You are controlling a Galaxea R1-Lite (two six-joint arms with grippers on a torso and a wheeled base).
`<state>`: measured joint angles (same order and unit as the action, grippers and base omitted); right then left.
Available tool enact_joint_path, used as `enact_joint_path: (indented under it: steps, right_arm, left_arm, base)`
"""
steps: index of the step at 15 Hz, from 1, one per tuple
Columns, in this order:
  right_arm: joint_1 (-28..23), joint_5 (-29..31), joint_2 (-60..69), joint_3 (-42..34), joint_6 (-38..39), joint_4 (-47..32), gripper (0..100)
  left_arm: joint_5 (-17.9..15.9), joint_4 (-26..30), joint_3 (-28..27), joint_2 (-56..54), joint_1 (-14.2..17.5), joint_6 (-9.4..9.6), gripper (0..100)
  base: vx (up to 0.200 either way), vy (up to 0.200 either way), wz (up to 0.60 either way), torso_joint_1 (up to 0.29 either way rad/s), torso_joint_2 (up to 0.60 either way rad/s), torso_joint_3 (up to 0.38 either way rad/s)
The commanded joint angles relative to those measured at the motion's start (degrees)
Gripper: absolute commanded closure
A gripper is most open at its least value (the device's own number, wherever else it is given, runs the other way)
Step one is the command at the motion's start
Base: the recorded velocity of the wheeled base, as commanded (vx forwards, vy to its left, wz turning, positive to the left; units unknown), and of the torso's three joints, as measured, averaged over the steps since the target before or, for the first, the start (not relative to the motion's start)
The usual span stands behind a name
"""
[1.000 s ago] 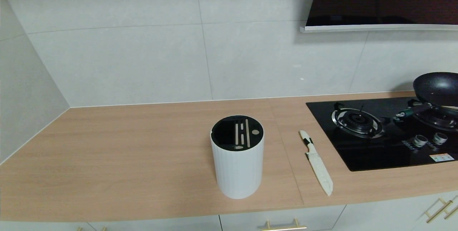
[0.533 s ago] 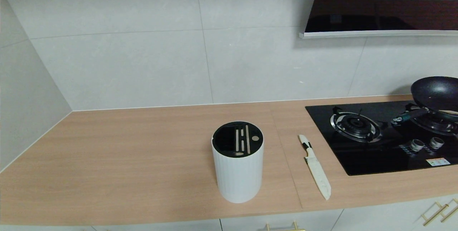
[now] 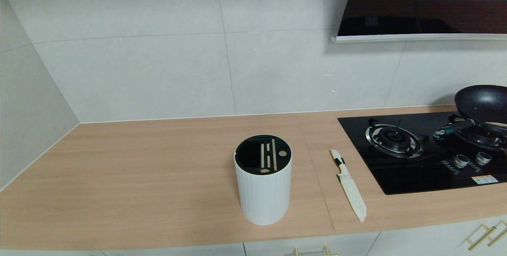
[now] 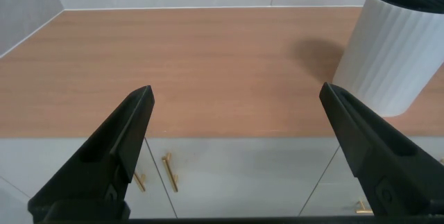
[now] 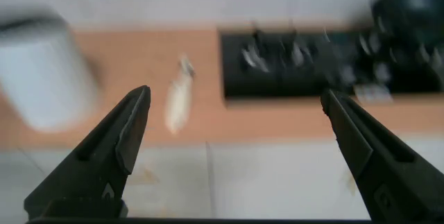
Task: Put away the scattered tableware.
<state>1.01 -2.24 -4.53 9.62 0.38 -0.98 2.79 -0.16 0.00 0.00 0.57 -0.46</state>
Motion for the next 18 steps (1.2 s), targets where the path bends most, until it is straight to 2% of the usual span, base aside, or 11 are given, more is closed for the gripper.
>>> enact_joint_path:
  steps: [1, 5, 9, 14, 18]
  right_arm:
    - [2.3, -3.5, -28.2, 10.9, 1.1, -1.0, 0]
    - [10.8, -3.9, -58.7, 23.2, 1.1, -0.9, 0]
    - [13.1, -3.8, -80.6, 32.5, 1.1, 3.3, 0]
    - [14.9, -1.0, -97.3, 35.4, 1.1, 13.5, 0]
    - [15.5, 3.1, -112.2, 35.8, 1.2, 25.5, 0]
  left_arm:
    - [0.0, 0.0, 0.0, 0.0, 0.0, 0.02, 0]
    - [0.0, 0.0, 0.0, 0.0, 0.0, 0.02, 0]
    - [0.0, 0.0, 0.0, 0.0, 0.0, 0.02, 0]
    - [0.0, 0.0, 0.0, 0.0, 0.0, 0.02, 0]
    - [0.0, 0.0, 0.0, 0.0, 0.0, 0.02, 0]
  base:
    - [0.0, 0.0, 0.0, 0.0, 0.0, 0.0]
    - [0.0, 0.0, 0.0, 0.0, 0.0, 0.0]
    - [0.0, 0.0, 0.0, 0.0, 0.0, 0.0]
    - [0.0, 0.0, 0.0, 0.0, 0.0, 0.0]
    - [0.0, 0.0, 0.0, 0.0, 0.0, 0.0]
